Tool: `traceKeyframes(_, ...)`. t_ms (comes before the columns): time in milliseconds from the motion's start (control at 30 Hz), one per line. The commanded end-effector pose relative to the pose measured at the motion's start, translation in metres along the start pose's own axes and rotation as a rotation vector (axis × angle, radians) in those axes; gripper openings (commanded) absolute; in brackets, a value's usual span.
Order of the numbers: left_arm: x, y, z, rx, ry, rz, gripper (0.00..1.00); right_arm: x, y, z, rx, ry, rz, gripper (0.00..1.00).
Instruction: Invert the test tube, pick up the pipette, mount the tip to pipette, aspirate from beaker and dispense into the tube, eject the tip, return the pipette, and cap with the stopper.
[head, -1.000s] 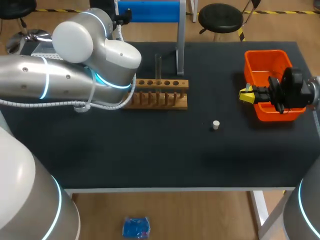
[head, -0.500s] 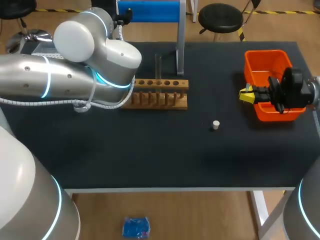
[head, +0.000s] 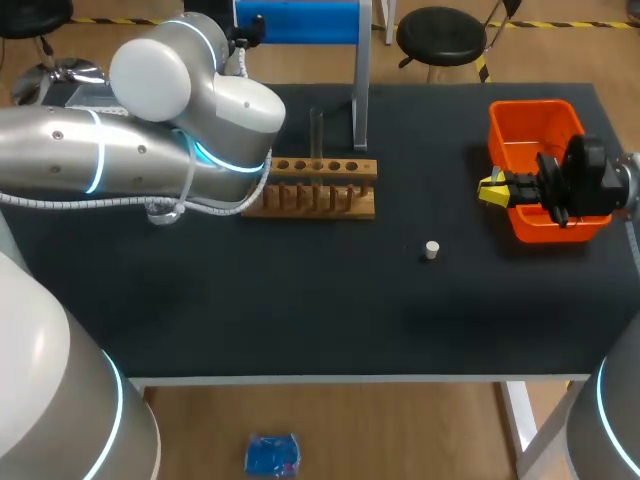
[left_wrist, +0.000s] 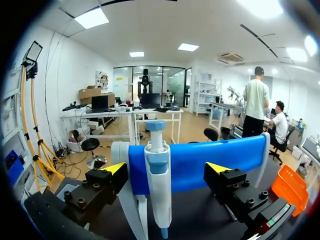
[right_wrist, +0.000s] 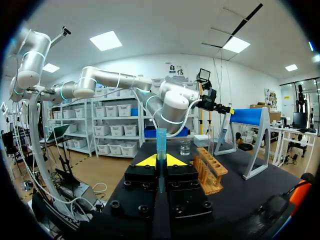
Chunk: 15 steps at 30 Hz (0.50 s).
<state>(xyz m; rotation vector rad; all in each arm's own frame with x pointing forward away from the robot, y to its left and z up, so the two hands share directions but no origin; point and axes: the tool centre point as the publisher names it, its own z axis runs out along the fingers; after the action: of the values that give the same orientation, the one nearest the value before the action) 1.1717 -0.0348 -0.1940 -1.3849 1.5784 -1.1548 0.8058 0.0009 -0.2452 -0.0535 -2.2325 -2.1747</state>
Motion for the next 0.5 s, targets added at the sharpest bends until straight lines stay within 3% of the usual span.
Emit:
traceKeyframes(33,0.0006,-0.0011,0.0014,-0.006,-0.005,0.000,1.00,0.0006,0.0000,-0.0007,0.001,0.001,-0.001,0.00)
traceKeyframes(133,0.0004,-0.0007,0.0015,-0.007,-0.008,0.001,0.52,0.0006,0.0000,-0.0007,0.001,0.001,-0.001,0.00)
traceKeyframes(233,0.0002,0.0003,0.0018,-0.010,-0.010,0.001,0.46,0.0006,0.0000,-0.0007,0.001,0.001,-0.001,0.00)
traceKeyframes(267,0.0003,0.0006,0.0019,-0.011,-0.010,0.001,0.37,0.0006,0.0000,-0.0007,0.001,0.001,-0.001,0.00)
traceKeyframes(500,0.0002,0.0015,0.0029,-0.014,-0.012,0.001,0.40,0.0006,0.0000,-0.0007,0.001,0.001,-0.001,0.00)
